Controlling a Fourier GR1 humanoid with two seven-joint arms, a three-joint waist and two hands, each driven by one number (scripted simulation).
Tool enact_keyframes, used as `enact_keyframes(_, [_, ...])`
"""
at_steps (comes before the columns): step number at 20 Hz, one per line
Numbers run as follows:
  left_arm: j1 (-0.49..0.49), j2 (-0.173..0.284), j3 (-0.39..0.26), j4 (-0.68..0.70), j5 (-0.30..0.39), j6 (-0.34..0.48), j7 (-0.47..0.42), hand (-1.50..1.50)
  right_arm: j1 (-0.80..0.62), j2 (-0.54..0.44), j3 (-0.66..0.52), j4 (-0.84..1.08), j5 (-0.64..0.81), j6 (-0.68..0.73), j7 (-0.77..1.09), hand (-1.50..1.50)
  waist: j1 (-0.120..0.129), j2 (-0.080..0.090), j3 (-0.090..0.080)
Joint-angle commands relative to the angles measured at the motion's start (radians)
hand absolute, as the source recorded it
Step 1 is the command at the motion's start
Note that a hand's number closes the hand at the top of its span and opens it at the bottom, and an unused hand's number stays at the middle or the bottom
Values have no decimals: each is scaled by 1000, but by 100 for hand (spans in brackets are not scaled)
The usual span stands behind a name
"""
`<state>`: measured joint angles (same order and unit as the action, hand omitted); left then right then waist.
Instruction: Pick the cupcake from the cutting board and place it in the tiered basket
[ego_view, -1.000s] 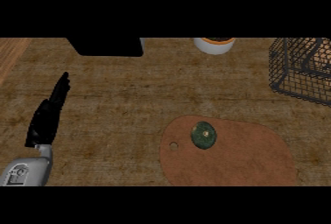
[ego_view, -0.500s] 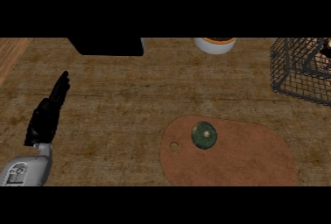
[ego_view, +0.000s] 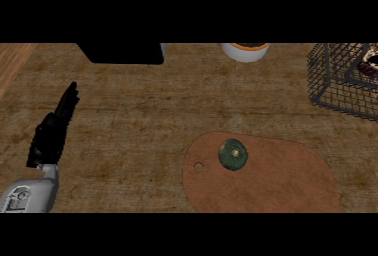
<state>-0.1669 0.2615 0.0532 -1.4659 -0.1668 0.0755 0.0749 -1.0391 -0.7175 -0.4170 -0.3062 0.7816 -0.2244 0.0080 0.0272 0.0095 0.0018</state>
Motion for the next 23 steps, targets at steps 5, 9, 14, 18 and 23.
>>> enact_keyframes(5, [47, -30, -20, -44, -38, 32, -1, 0, -56, -94, -47, -74, -55, -15, 33, -150, -12, -8, -2])
enact_keyframes(9, [-31, 10, 42, 42, -7, 4, 4, 0, -7, -162, -93, -87, -118, 86, 94, -150, -36, -11, -3])
enact_keyframes(14, [33, 15, 39, -15, -2, -13, 0, 0, 123, -247, -192, -107, -240, 212, 63, -150, -41, -15, -2])
enact_keyframes(18, [66, 3, 37, -17, -2, -16, -14, 0, 260, -328, -257, -154, -324, 324, -5, -150, -46, -16, -2])
enact_keyframes(23, [8, 26, 74, 29, 7, -23, -14, 0, 436, -383, -378, -157, -446, 407, -151, -150, -52, -13, -2])
